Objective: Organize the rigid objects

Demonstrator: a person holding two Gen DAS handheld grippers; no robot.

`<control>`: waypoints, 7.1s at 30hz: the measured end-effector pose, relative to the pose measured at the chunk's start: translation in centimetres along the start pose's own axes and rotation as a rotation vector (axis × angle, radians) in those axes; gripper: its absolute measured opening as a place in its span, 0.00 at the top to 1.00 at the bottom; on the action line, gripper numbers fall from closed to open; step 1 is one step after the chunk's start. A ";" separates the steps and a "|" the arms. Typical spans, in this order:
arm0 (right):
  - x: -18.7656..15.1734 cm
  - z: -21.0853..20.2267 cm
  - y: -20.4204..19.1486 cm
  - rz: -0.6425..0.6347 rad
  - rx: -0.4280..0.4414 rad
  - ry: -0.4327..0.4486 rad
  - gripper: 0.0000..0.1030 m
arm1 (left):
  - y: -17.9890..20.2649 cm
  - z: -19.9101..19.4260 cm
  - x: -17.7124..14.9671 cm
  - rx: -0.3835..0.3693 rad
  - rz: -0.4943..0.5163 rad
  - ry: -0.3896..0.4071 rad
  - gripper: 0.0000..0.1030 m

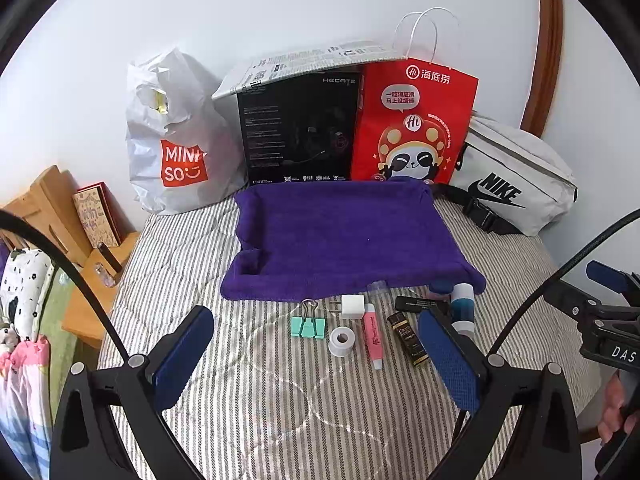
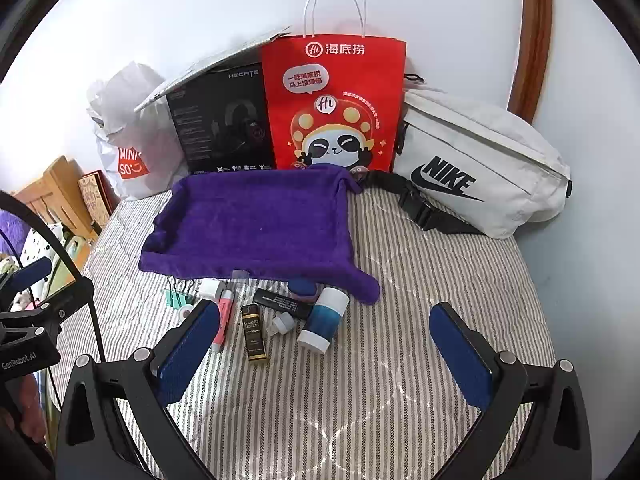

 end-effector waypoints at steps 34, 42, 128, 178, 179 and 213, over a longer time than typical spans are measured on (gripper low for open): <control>-0.1 0.0 -0.7 -0.012 -0.005 -0.006 0.00 | -0.6 0.7 -0.6 0.000 0.003 -0.017 0.00; -0.1 0.1 -0.5 -0.006 -0.005 -0.006 0.00 | -0.3 1.1 -0.6 0.008 0.012 -0.031 0.00; -4.1 12.0 2.3 -0.009 -0.038 -0.248 0.00 | -2.6 20.0 -3.9 -0.063 0.085 -0.112 0.47; -3.0 18.9 2.6 -0.088 -0.033 -0.265 0.61 | -2.2 19.4 -4.1 -0.050 0.081 -0.067 0.62; -2.8 19.1 2.7 -0.079 -0.025 -0.260 0.61 | -2.2 19.4 -4.1 -0.049 0.081 -0.067 0.62; 1.3 14.8 0.8 -0.115 0.151 -0.156 0.65 | -3.8 14.1 -2.9 -0.050 -0.012 -0.011 0.62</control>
Point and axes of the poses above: each gripper's, at about its wrist camera, not at the fingertips, and z roughly the way its jaws point, y to its right, x to its top, the point moved 10 cm from there along z, roughly the way its jaws point, and after that the axes turned 9 degrees about -y, right-handed, at the moved point
